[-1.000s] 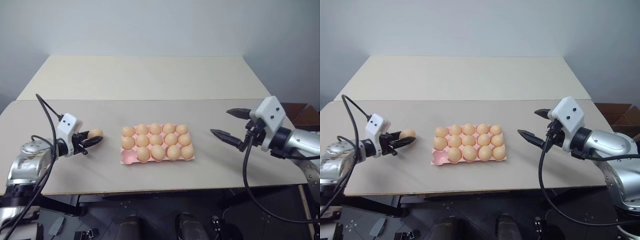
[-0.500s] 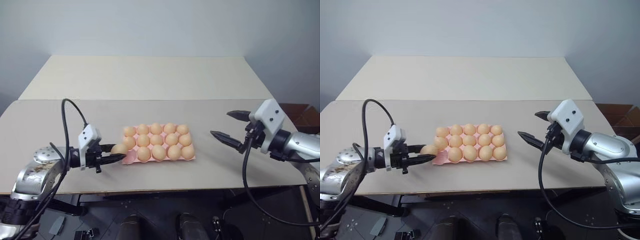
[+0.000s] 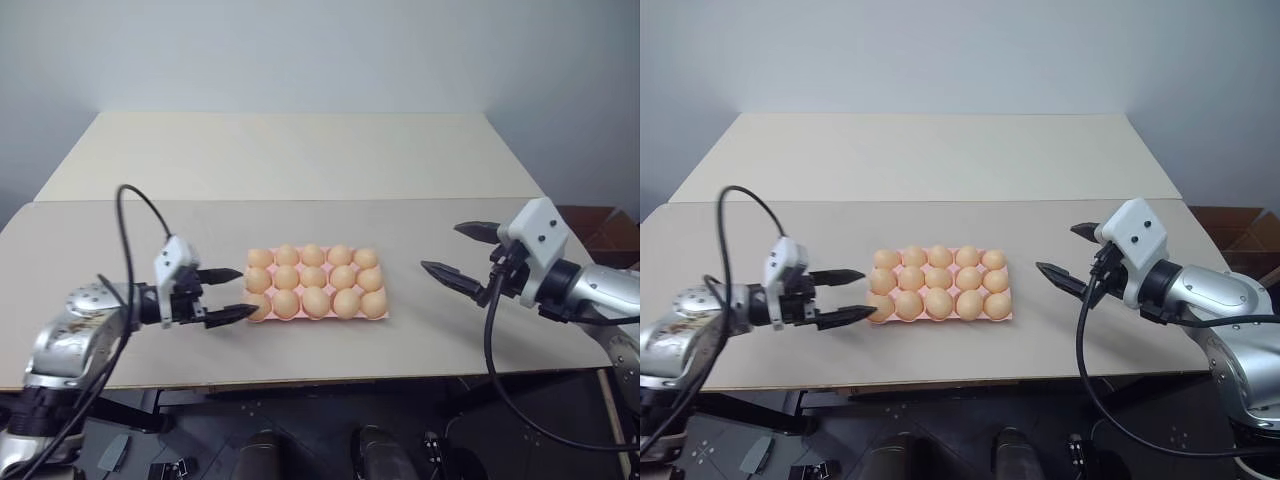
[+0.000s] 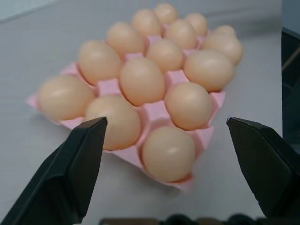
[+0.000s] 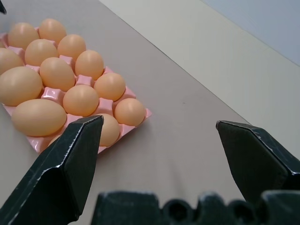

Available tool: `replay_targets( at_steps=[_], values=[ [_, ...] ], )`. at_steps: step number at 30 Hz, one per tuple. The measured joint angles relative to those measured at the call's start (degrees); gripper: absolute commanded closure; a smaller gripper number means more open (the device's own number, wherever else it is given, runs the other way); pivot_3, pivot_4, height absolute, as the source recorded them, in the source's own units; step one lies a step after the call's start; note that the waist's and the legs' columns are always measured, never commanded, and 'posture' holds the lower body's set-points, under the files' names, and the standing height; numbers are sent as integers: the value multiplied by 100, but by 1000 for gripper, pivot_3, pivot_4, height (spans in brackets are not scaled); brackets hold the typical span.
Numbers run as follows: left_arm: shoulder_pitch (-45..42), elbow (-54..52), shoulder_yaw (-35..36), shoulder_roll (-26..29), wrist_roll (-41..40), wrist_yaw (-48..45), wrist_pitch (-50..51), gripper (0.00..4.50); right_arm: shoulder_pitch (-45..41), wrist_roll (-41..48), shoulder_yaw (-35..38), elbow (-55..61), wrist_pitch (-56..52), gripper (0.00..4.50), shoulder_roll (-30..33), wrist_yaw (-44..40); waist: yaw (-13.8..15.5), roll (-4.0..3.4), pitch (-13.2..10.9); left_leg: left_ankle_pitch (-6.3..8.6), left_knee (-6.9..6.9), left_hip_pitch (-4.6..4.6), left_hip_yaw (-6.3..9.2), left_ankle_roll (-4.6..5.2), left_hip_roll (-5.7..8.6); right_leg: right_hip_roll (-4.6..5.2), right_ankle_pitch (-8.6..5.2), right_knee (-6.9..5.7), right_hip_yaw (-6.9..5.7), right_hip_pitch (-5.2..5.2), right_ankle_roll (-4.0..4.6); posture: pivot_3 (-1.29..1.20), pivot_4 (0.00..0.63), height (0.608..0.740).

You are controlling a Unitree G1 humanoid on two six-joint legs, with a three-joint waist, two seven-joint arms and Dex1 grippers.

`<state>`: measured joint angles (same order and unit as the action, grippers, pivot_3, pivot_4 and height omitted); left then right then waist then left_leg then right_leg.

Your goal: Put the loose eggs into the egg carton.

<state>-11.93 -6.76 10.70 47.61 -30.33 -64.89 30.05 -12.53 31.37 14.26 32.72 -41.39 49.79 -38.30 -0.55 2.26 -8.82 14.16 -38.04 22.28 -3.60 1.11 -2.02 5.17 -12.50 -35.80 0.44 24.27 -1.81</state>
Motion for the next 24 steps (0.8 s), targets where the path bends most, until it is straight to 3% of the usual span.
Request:
replay_targets(
  at_steps=[9,17,24],
  values=[
    [1776,-19,2440,728,-358,-503,-51,23,198,65,3,-127,335,0,2,-539,-7,0,-1,1,0,-4,3,0,-2,5,-5,3,-5,-2,5,0,150,740],
    [2327,210,3115,1003,-382,-954,-73,23,767,44,166,-302,751,0,136,-1180,89,1,0,1,0,-2,-12,-1,-3,9,-31,4,-10,-1,47,0,150,740],
    [2589,-219,3306,832,-574,-791,137,23,719,42,212,-295,862,0,136,-1253,56,1,0,1,0,-4,-8,-2,-6,5,-27,1,-5,0,43,0,150,740]
  ],
)
